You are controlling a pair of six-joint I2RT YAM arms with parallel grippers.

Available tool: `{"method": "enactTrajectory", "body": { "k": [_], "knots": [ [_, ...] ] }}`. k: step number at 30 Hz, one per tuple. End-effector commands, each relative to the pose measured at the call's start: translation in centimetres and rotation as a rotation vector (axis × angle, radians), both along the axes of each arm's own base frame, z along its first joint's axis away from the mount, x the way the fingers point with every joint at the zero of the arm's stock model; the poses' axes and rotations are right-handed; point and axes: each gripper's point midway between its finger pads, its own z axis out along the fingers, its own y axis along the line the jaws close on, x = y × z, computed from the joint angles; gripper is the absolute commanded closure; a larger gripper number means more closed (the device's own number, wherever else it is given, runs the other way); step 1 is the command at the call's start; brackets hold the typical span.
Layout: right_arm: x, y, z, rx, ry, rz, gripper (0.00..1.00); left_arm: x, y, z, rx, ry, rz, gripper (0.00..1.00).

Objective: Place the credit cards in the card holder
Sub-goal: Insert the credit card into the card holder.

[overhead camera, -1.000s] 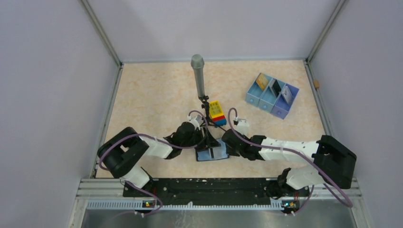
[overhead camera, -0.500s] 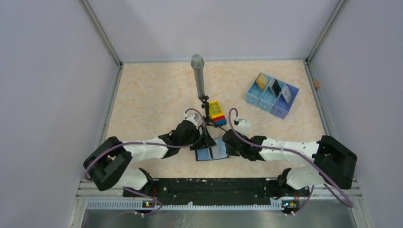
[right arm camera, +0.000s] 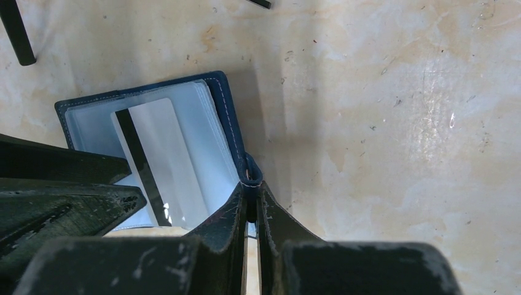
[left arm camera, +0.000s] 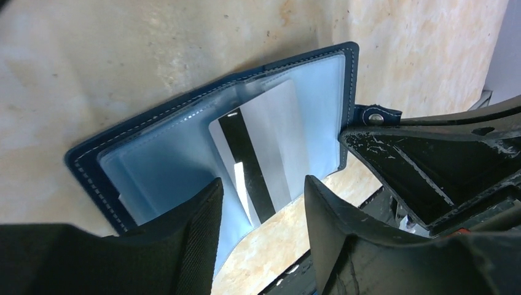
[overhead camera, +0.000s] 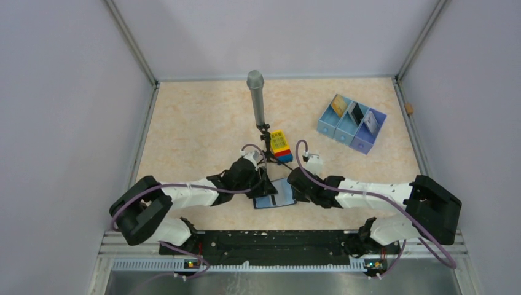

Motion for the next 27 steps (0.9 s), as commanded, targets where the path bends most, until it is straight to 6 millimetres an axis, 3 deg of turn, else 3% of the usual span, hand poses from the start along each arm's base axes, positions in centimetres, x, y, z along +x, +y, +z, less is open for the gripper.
{"method": "enactTrajectory", "body": {
  "k": [1, 13, 19, 27],
  "knots": [
    [0.1, -0.2, 0.2, 0.003, -0.027, -0.008, 1.00, -1.4, -0.9, -1.1, -0.002, 0.065, -0.051, 0.49],
    [0.0, 1.1, 0.9, 0.094, -0.039, 0.010, 1.00, -0.7, -3.9, -0.4, -0.003, 0.067, -0.111, 0.53],
    [0.0, 1.2, 1.5, 0.115, -0.046, 0.012, 1.00, -0.2, -4.0, -0.7, 0.061, 0.052, -0.122, 0.51],
    [0.0, 0.1, 2.6, 0.118, -0.075, -0.012, 0.91, 0.6, -4.8, 0.8, 0.055, 0.007, -0.139, 0.48]
  ]
}}
